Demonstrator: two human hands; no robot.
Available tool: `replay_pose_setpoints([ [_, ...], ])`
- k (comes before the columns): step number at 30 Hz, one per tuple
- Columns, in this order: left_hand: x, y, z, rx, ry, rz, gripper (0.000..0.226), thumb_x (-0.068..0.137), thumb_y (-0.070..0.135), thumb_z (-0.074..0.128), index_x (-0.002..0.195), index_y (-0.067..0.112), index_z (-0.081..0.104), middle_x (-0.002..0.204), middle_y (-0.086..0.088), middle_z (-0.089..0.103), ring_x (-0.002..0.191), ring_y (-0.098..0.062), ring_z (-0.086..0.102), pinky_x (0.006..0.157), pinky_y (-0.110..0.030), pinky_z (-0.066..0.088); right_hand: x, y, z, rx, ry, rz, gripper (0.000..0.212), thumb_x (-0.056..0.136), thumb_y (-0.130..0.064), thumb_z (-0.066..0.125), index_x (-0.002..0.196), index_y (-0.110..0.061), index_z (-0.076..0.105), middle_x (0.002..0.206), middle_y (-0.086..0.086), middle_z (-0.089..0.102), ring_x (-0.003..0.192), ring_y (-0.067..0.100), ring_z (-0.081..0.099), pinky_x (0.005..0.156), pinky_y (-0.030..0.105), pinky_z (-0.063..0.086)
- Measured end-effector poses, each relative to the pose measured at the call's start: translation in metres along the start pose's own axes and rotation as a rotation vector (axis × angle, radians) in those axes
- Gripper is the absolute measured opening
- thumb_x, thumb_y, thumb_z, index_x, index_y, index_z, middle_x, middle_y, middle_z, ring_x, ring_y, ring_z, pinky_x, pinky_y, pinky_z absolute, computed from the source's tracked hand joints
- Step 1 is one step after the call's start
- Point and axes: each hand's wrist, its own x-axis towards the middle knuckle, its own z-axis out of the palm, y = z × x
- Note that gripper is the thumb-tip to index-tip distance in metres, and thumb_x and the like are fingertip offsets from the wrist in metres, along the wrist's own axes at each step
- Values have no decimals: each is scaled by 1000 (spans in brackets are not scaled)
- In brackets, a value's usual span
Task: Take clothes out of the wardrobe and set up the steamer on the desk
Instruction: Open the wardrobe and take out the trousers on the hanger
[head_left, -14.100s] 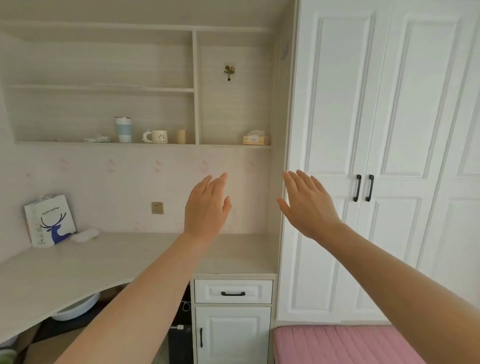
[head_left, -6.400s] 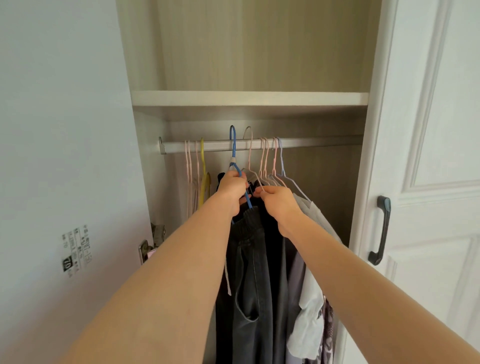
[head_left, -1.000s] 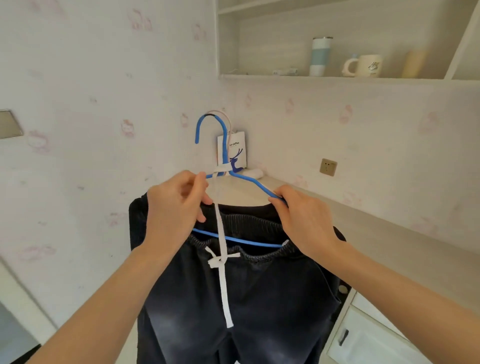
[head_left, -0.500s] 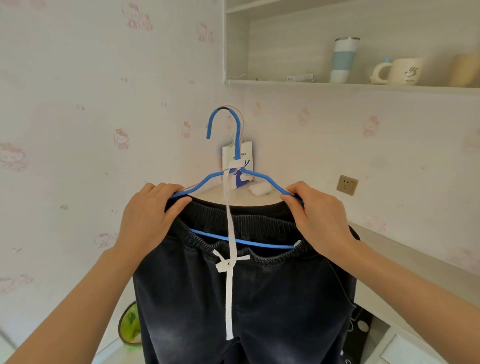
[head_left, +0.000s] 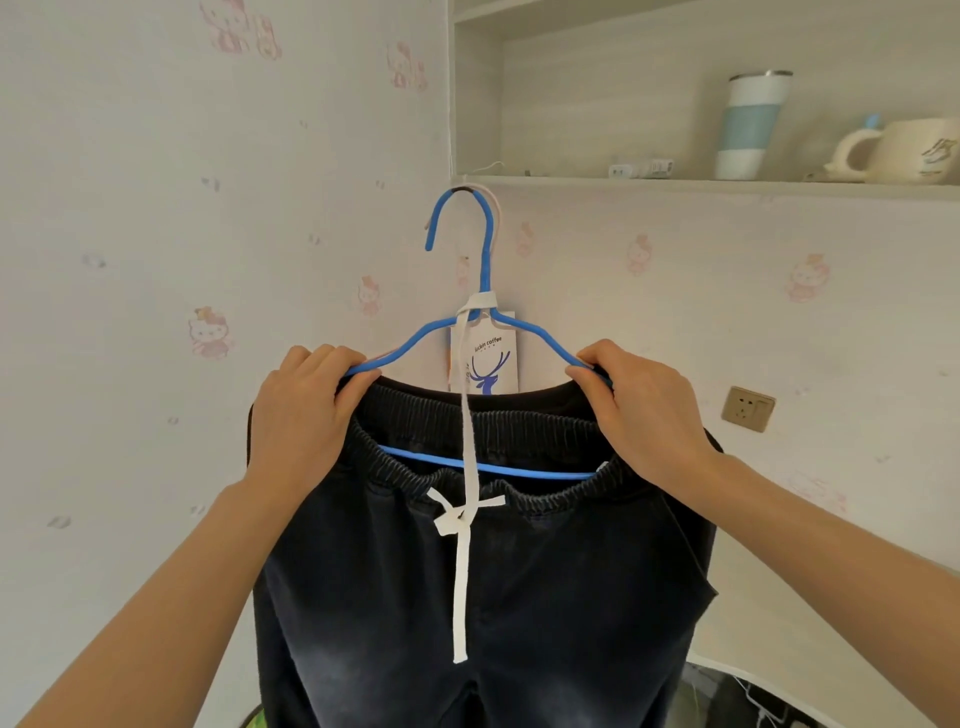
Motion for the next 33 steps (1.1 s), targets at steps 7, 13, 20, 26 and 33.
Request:
replay_pose_setpoints([
  [7,37,-46,47,-2,25,0,22,94,31,51,95,14,66,80,4,61,76,-20,48,59,-39,44,56,6,51,-24,-15,-14,26,97,-40,42,102,-19,58,67,-9,54,57,17,54,56,35,48],
  [13,82,-75,92,27,51,-25,20,95,29,53,96,15,67,82,4,62,77,-18,49,60,-35,42,121,28,98,-54,26,-39,29,97,-43,39,101,-22,57,72,-6,61,61,19,57,58,38,50],
  [20,144,-117,179,59,11,-88,20,95,30,52,98,16,67,85,4,64,78,-18,50,62,-40,47,215,75,182,-63,-25,-57,29,98,-45,37,103,-22,55,76,-4,63,65,20,58,58,34,46],
  [26,163,-158,279,69,-117,-153,16,96,30,53,99,18,65,89,6,64,81,-18,51,63,-38,47,260,127,283,-98,-167,-34,27,99,-43,37,105,-22,54,79,-3,64,65,21,57,54,31,39],
  [33,131,-203,400,76,-332,-264,13,94,26,58,99,18,67,83,4,65,79,-19,53,62,-37,48,256,176,411,-100,-402,-25,26,102,-37,33,109,-20,51,81,-3,59,61,16,46,47,23,27],
])
